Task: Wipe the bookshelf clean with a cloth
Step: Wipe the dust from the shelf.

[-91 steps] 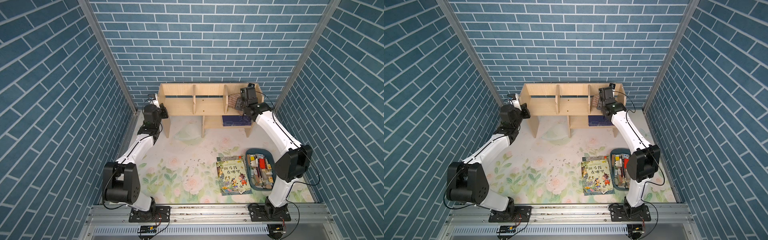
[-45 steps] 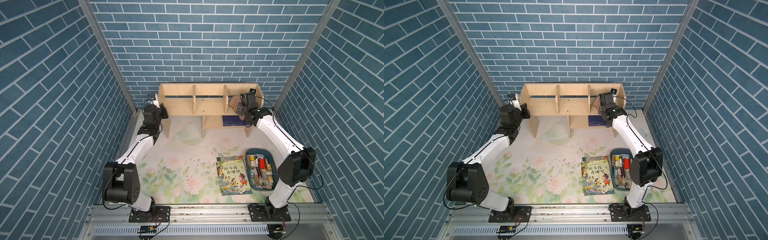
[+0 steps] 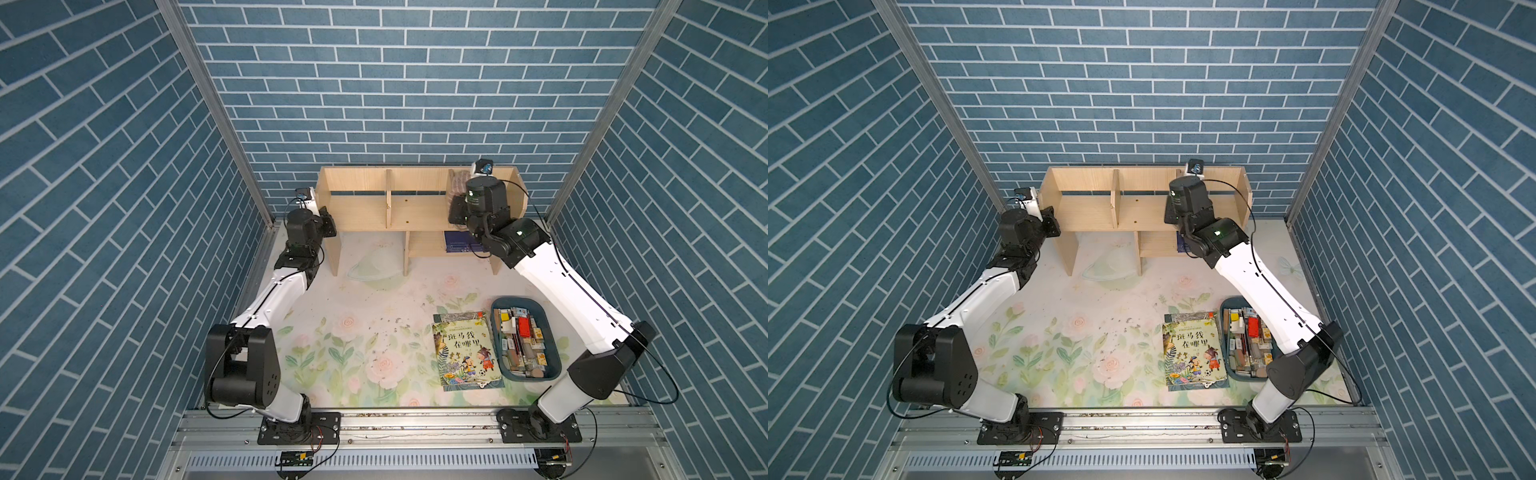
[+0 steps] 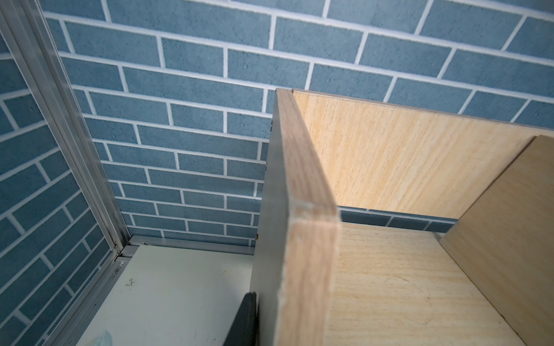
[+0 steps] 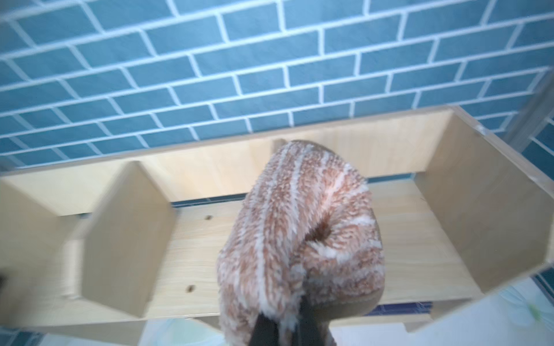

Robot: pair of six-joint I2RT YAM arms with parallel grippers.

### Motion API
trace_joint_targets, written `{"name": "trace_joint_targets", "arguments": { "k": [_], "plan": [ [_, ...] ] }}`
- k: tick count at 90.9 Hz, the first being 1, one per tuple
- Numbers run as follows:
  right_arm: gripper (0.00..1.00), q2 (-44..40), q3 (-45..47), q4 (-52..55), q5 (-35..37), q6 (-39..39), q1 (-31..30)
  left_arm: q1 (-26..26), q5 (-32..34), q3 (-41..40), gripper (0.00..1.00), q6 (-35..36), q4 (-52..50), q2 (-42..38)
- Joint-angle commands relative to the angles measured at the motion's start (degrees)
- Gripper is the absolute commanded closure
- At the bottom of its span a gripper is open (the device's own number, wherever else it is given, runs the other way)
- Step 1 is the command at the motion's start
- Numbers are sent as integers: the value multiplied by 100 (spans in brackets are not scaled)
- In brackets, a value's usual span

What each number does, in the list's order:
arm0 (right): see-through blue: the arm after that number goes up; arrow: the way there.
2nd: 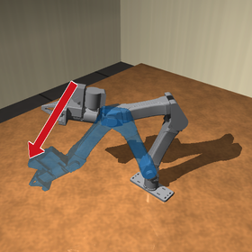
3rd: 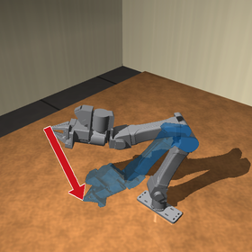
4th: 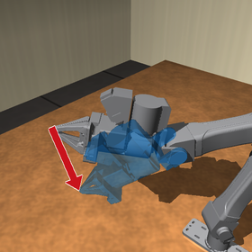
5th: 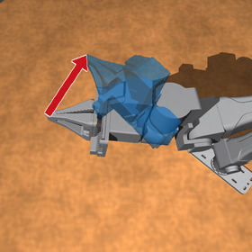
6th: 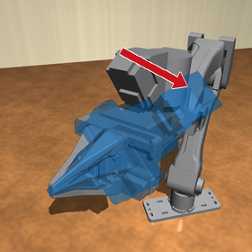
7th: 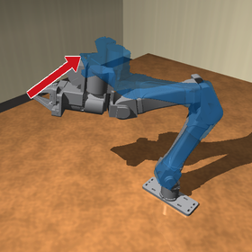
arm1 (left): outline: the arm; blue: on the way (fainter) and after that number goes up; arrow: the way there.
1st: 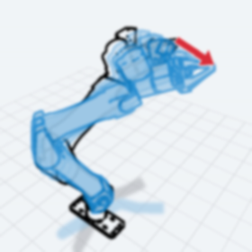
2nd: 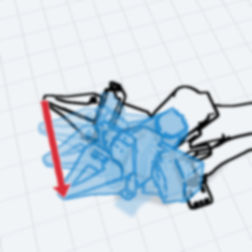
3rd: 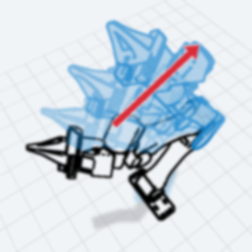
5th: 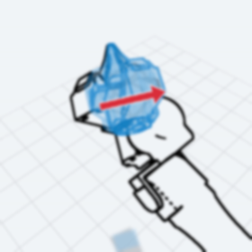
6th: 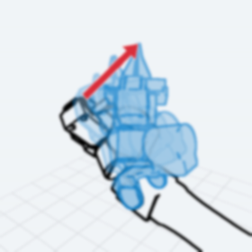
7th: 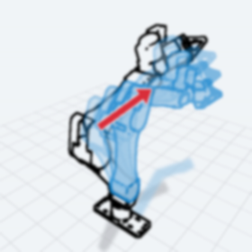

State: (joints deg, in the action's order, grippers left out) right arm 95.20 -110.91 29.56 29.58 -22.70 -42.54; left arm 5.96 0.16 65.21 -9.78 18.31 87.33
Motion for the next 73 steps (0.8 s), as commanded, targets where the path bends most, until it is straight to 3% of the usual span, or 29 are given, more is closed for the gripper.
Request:
{"name": "trace_joint_targets", "arguments": {
  "k": [1,25,39,55,67,73],
  "plan": [
    [100,621,-794,128,113,253,-403,151,-857,-51,100,-689,-339,163],
    [100,2096,-2606,785,201,77,-725,143,-902,-70,100,-734,-292,160],
    [100,2092,-2292,756,225,9,-727,143,-956,-63,100,-766,-258,141],
    [100,1577,-1227,224,156,-13,-720,143,-877,-62,100,-780,-295,84],
    [100,959,-197,-565,-308,73,-720,143,-581,-74,65,-843,-387,-123],
    [100,627,294,-968,-496,123,-724,143,-363,-102,55,-905,-407,-277]
  ]
}}
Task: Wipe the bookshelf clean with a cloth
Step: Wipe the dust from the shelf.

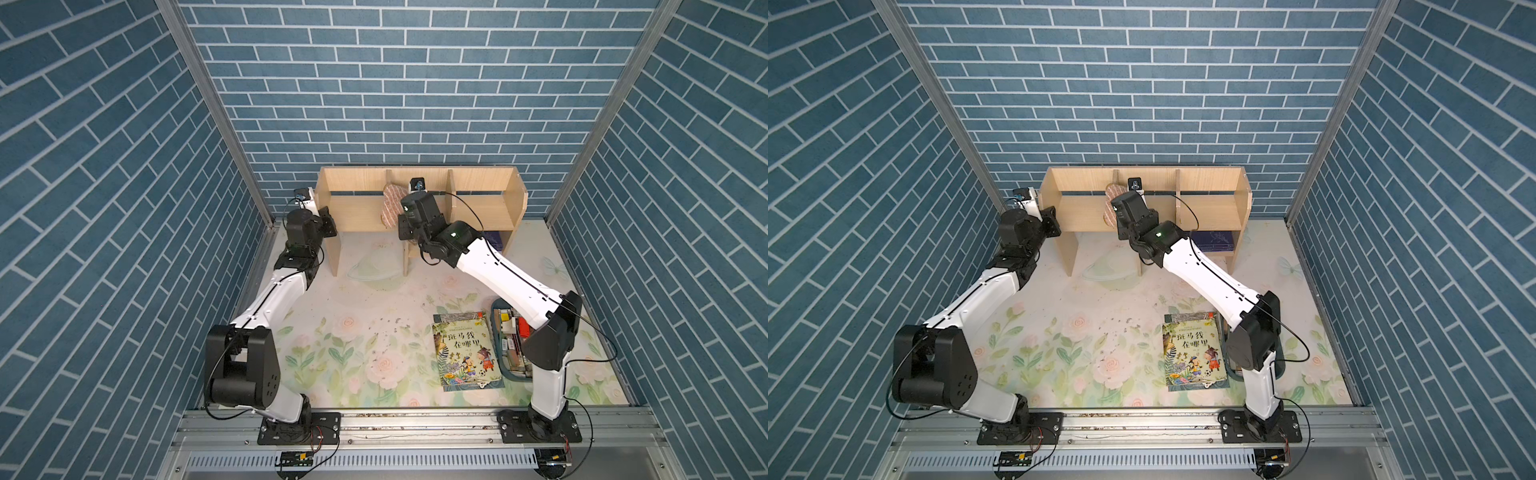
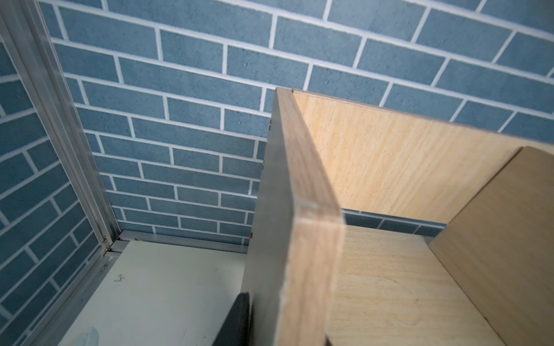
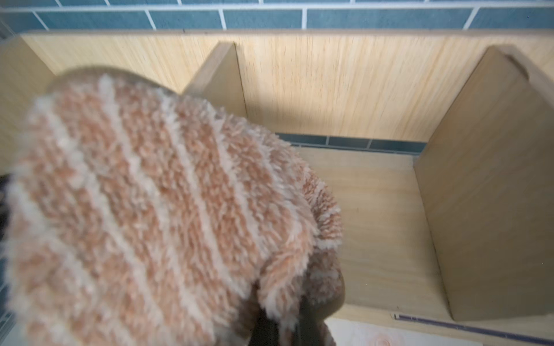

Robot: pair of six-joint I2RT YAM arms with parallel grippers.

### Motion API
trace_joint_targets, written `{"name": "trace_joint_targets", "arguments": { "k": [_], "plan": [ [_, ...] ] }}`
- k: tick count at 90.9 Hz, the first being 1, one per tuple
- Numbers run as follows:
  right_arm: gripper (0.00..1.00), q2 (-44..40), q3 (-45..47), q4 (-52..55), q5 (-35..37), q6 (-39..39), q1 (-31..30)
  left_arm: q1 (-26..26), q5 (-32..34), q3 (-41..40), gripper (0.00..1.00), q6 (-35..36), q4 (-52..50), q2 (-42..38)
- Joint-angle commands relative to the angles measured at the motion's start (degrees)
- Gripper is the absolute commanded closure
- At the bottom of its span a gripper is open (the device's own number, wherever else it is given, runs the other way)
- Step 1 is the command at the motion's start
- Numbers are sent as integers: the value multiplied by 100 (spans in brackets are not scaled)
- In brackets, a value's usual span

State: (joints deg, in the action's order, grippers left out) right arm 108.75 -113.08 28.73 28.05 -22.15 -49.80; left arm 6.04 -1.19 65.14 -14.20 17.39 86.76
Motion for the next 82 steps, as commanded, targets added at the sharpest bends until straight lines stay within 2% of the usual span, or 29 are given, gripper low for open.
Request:
{"name": "trace_joint_targets", "arguments": {
  "k": [1,8,35,51,61,70,82],
  "plan": [
    [100,-770,570,-934,-348,70,3,134,-204,-97,53,-467,-315,-238],
    [100,-960,736,-983,-173,34,4,134,-139,-99,48,-480,-311,-415],
    [100,-1271,1012,-468,435,-205,95,134,14,-88,41,-557,-384,-1018],
    [100,-570,193,25,693,-268,238,134,197,67,38,-471,-576,-749],
    [100,200,-905,672,890,-461,445,134,167,132,38,-465,-539,-569],
    [100,821,-1710,987,649,-507,634,134,58,130,40,-429,-397,-411],
    [100,1307,-2064,897,402,-450,691,134,-68,70,46,-366,-170,-279]
  ]
}}
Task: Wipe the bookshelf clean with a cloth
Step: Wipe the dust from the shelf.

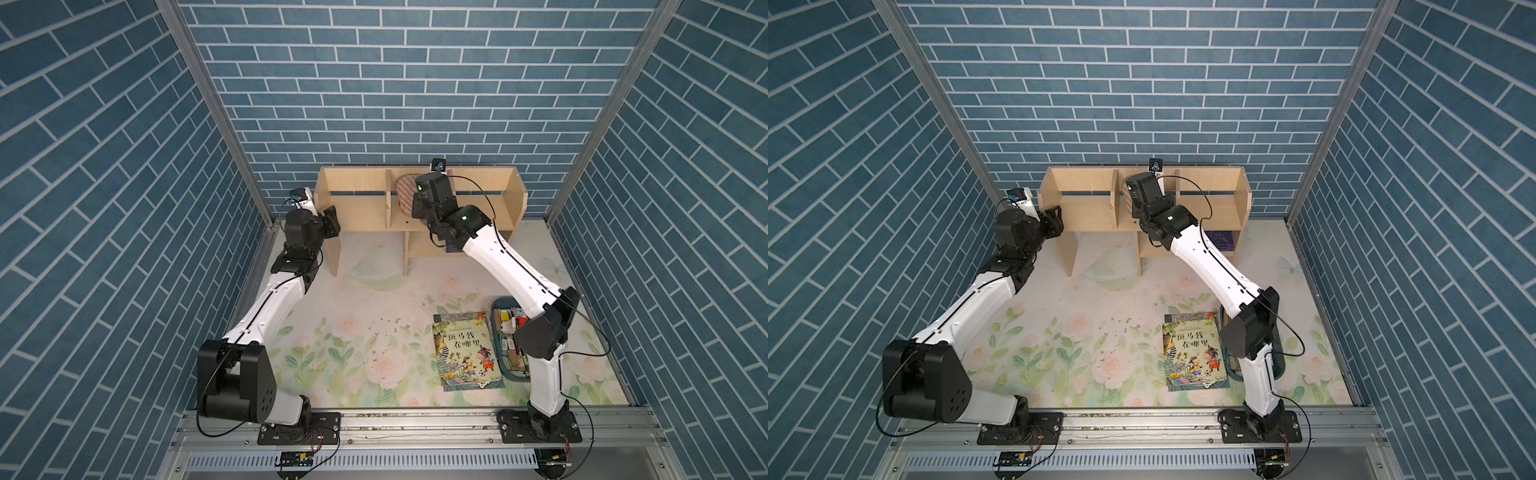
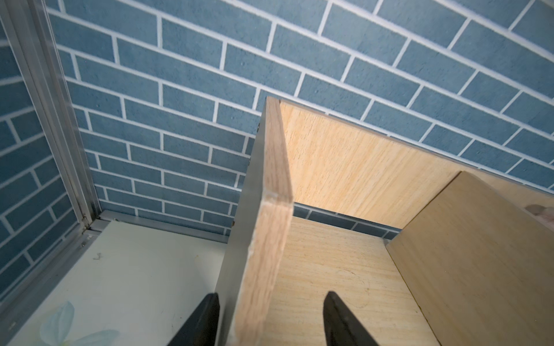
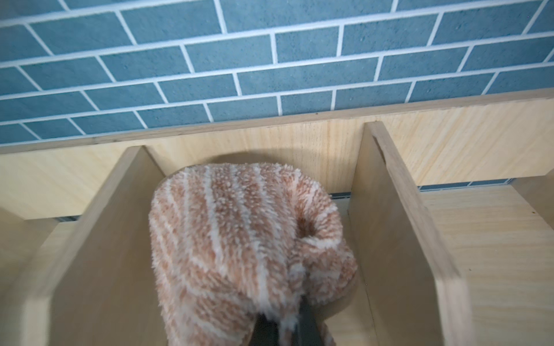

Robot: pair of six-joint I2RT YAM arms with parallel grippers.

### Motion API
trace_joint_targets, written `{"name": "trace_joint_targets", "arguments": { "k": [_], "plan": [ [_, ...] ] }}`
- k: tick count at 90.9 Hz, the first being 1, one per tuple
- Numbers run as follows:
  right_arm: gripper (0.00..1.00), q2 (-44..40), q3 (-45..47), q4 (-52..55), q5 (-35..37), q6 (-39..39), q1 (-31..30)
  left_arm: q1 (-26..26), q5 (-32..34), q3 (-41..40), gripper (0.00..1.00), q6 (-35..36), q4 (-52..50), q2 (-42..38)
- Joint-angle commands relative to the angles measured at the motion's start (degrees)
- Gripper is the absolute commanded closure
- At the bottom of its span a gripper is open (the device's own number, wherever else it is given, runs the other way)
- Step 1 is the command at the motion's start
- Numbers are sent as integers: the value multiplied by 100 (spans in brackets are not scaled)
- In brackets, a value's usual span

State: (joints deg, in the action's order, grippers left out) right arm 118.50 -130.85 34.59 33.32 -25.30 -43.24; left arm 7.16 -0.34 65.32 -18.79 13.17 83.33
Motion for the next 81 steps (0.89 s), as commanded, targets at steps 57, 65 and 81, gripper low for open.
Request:
{"name": "trace_joint_targets", "arguments": {
  "k": [57,65,81],
  "plan": [
    [100,-200,1024,-162,-540,-498,404,22,-417,-353,81,162,876,-69],
    [100,34,672,-167,-828,-513,384,22,-408,-434,84,182,947,-133],
    [100,134,558,-495,-1038,-242,49,22,-454,-467,86,191,998,-145]
  ]
}}
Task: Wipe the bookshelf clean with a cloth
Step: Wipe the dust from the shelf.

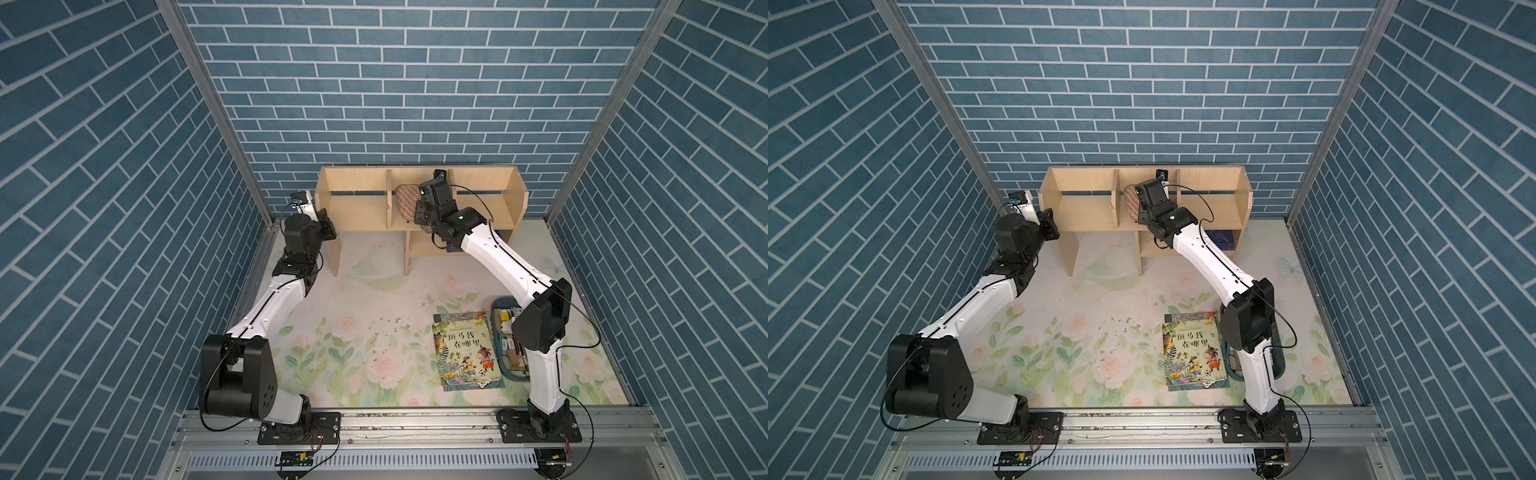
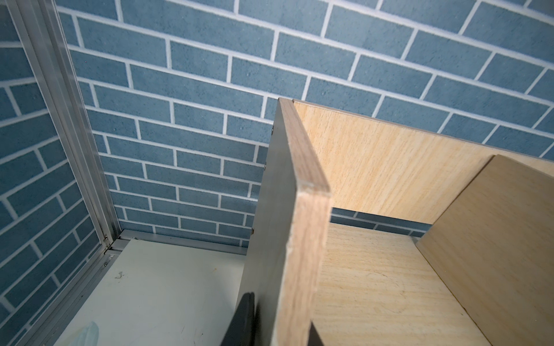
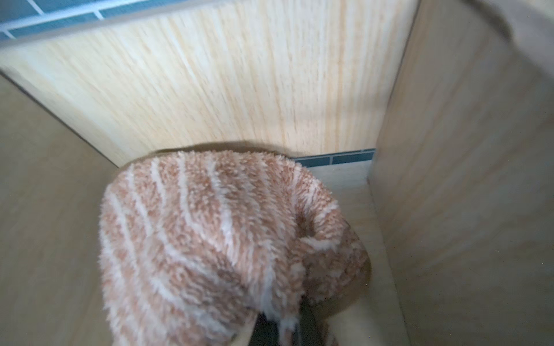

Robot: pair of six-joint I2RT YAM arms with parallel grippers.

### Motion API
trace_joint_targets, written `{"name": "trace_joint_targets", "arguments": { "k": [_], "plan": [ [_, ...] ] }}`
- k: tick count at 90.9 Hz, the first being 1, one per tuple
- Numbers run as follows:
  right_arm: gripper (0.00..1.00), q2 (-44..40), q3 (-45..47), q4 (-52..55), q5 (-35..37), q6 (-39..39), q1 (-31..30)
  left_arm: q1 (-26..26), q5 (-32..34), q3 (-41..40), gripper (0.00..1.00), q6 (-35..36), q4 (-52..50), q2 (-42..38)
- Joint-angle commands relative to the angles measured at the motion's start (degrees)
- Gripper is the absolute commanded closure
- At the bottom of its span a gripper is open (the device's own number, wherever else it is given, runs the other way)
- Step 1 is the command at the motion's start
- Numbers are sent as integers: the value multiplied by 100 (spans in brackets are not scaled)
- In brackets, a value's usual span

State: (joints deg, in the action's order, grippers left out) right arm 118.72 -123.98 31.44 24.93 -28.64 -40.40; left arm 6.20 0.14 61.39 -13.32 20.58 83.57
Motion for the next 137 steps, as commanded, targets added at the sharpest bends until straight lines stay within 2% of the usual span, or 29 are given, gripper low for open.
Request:
{"name": "trace_joint_targets", "arguments": {
  "k": [1,16,27,33,55,65,83,90,100,108,123,137],
  "plan": [
    [100,115,-132,-177,-181,107,-260,119,-500,-74,86,-355,255,-167],
    [100,-107,239,-1,37,45,-320,119,-527,-61,91,-356,254,-113],
    [100,-445,669,106,467,45,-289,119,-402,26,100,-343,106,-52],
    [100,-557,770,235,669,-13,-205,119,-348,65,100,-325,23,-20],
    [100,-379,173,780,1112,-195,24,119,-671,66,100,-349,73,9],
    [100,-151,-147,856,995,-229,19,119,-698,88,100,-326,58,26],
    [100,-85,-73,205,219,57,-176,119,-752,138,100,-325,-12,49],
    [100,-176,30,89,-15,85,-205,119,-802,162,92,-334,-36,26],
    [100,-673,600,-284,-209,184,-205,119,-774,225,72,-380,-149,-13],
    [100,-1283,1306,-731,-211,319,-205,119,-745,283,59,-406,-244,-70],
    [100,-2455,2276,-1246,-194,601,-205,119,-412,353,46,-536,-370,-290],
    [100,-3375,3005,-1707,-642,829,-212,119,-243,534,39,-612,-610,-605]
  ]
}}
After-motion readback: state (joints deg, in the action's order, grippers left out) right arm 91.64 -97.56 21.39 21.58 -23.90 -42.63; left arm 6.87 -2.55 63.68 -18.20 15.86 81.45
